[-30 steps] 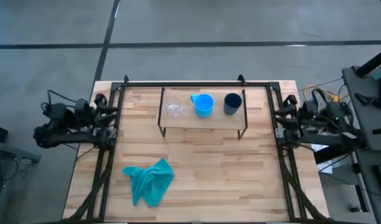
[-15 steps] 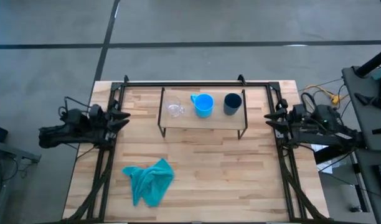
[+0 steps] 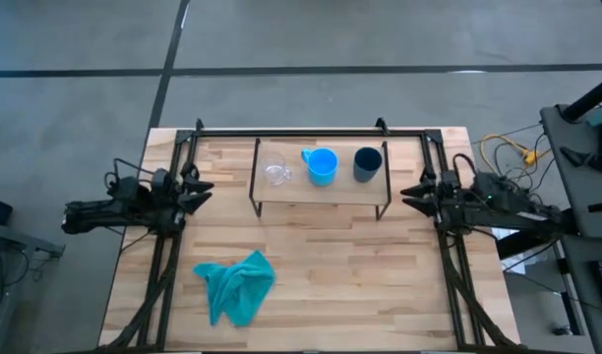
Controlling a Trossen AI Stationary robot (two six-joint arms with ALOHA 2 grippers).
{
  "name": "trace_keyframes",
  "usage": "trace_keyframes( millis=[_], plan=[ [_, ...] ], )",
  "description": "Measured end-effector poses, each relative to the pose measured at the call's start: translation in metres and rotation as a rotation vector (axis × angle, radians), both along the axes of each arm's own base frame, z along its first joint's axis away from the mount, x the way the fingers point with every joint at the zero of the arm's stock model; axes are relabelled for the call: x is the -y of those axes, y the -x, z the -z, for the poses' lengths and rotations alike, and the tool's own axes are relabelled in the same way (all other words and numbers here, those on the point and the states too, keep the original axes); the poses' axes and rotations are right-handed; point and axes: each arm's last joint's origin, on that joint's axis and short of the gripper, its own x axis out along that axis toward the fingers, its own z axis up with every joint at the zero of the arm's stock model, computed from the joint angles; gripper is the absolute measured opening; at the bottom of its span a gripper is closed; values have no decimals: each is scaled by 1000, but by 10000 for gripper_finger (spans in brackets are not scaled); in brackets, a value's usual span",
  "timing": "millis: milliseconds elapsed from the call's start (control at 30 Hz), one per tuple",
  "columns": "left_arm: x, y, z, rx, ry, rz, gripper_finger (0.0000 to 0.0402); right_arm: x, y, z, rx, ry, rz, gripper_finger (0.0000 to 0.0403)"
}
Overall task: Stack small to large cups/mugs on shelf
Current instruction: Return to Home Position
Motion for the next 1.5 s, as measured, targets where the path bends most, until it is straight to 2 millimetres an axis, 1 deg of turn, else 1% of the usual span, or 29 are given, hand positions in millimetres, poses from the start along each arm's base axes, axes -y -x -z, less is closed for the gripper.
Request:
trace_keyframes(
  millis=[200, 267, 400, 467, 567, 733, 1100, 1267, 1367, 1500],
  plan=[
    [0, -2, 4, -14, 3, 1, 112, 1, -14, 29, -1, -66, -2, 127],
    [0, -3, 8, -26, 23, 8, 112, 2, -18, 37, -1, -75, -2, 125],
    [0, -8, 19, -60, 74, 24, 112, 2, -21, 42, 59, -70, -5, 123],
    [0, -9, 23, -71, 96, 31, 112, 2, -22, 44, 59, -72, -5, 124],
    [0, -9, 24, -70, 98, 31, 112, 2, -23, 48, 49, -102, -7, 126],
    [0, -9, 24, -76, 92, 29, 112, 3, -26, 62, 9, -134, -6, 122],
    [0, -12, 32, -160, 102, 26, 112, 3, -26, 63, 8, -152, -4, 120],
    [0, -12, 34, -167, 102, 26, 112, 3, -26, 63, 7, -152, -3, 118],
    [0, -15, 44, -195, 113, 27, 112, 3, -26, 63, 7, -152, -1, 116],
    [0, -19, 65, -251, 209, 45, 112, 3, -26, 63, 7, -152, -1, 118]
  ],
)
